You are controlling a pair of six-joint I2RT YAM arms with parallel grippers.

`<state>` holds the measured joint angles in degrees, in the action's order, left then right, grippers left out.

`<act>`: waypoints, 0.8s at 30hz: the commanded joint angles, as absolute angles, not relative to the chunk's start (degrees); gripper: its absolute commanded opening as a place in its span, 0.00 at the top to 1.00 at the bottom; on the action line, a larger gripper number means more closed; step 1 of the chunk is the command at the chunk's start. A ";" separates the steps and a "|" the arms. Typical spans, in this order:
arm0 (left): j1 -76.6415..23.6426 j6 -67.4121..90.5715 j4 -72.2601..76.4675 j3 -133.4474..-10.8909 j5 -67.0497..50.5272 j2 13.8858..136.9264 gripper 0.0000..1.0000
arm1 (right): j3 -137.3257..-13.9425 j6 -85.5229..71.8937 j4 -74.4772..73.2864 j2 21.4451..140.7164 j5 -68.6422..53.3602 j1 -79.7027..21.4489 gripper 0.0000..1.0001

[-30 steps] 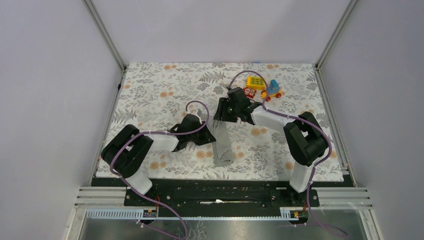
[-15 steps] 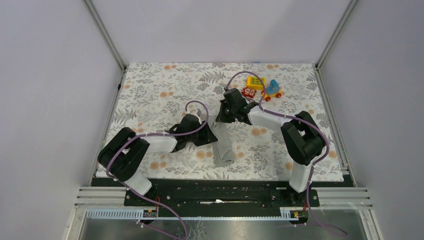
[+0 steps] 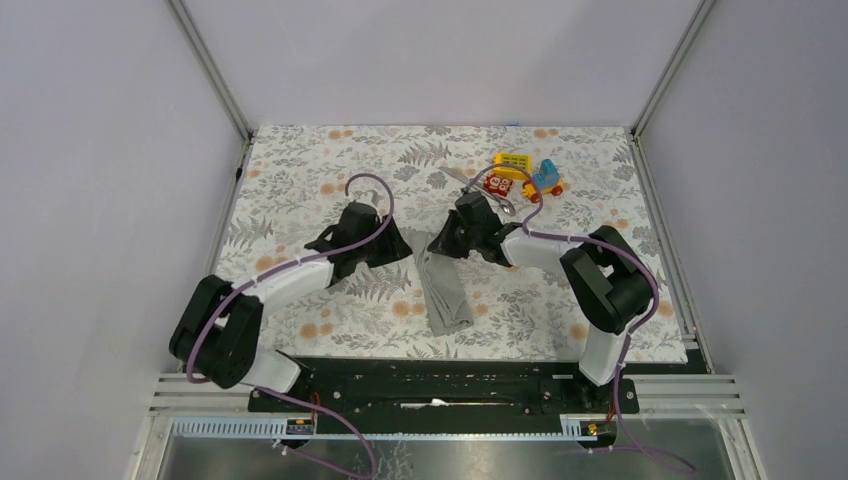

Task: Fold the napkin into a case and place the utensils inside
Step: Pick up the top corner of the smaller rectangle folded napkin from the center of the board.

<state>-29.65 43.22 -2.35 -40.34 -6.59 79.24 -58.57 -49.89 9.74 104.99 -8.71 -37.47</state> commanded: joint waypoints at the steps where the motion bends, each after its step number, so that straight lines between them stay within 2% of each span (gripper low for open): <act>1: -29.53 37.27 -3.77 -48.94 -2.59 86.30 0.51 | -58.37 -52.75 13.15 100.78 -9.84 -37.44 1.00; 6: -32.35 33.15 -9.02 -57.90 2.13 94.45 0.66 | -58.10 -52.83 13.00 100.22 -9.83 -37.38 1.00; 12: -37.09 29.11 -14.62 -64.38 10.20 98.95 0.69 | -57.86 -52.83 13.04 100.17 -9.67 -37.41 1.00; 24: -39.84 26.71 -16.53 -68.52 13.14 104.28 0.69 | -57.40 -53.09 13.68 100.41 -10.11 -37.34 1.00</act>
